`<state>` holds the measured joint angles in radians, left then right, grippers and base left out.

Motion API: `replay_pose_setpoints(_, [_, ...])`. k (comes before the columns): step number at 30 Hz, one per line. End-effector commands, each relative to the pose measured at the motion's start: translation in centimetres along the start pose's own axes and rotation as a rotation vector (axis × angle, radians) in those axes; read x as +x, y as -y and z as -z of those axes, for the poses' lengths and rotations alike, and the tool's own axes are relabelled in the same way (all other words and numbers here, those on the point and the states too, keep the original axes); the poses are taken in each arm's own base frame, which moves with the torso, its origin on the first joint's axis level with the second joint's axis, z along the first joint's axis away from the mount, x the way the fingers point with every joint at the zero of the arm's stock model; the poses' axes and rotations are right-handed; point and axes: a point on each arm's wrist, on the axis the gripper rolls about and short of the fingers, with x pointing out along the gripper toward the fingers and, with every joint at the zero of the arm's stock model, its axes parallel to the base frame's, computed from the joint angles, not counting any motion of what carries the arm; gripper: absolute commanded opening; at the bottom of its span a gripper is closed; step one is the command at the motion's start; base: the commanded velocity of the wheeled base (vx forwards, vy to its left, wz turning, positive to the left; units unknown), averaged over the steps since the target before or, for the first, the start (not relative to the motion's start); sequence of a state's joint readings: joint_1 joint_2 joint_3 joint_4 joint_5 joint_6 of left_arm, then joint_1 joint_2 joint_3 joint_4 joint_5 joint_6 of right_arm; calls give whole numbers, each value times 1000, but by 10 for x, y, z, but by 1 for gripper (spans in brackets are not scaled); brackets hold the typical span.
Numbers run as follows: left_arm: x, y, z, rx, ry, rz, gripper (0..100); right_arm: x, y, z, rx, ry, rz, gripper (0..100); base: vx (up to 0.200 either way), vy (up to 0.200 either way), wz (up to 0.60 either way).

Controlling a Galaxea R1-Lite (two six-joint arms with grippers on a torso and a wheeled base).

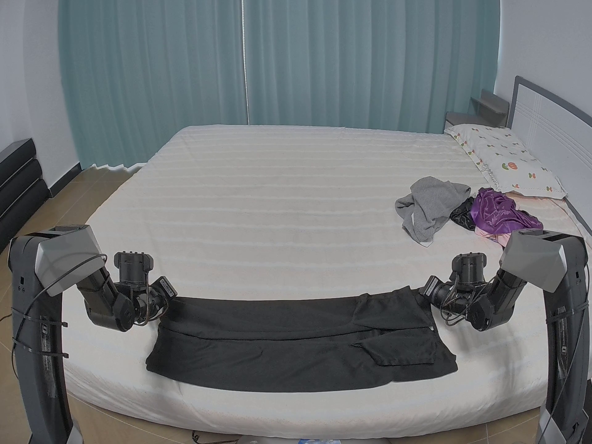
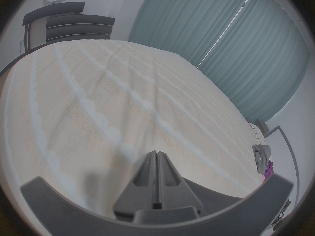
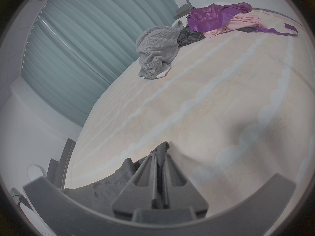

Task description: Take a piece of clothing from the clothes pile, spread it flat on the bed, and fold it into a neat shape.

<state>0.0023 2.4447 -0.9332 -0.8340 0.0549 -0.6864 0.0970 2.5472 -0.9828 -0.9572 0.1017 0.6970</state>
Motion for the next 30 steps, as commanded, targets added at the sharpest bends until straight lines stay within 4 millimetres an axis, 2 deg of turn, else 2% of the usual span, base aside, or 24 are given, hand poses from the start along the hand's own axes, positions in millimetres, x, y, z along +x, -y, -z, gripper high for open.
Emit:
replay_pose_setpoints(1, [5, 1, -2, -1, 13, 10, 0, -1, -1, -2, 10, 9, -1, 0, 0, 0, 0])
replay_pose_setpoints(12, [11, 2, -6, -5, 41, 30, 0, -9, 13, -20, 78, 50, 25, 0, 0, 0, 0])
replay_pose_setpoints(18, [22, 6, -8, -2, 57, 46, 0, -10, 15, -17, 79, 41, 33, 0, 0, 0, 0])
replay_pose_setpoints(29, [28, 7, -5, 27, 50, 44, 0, -11, 13, -12, 74, 24, 36, 0, 0, 0, 0])
replay_pose_setpoints(30, [28, 7, -5, 27, 50, 44, 100, -12, 14, -11, 73, 22, 38, 0, 0, 0, 0])
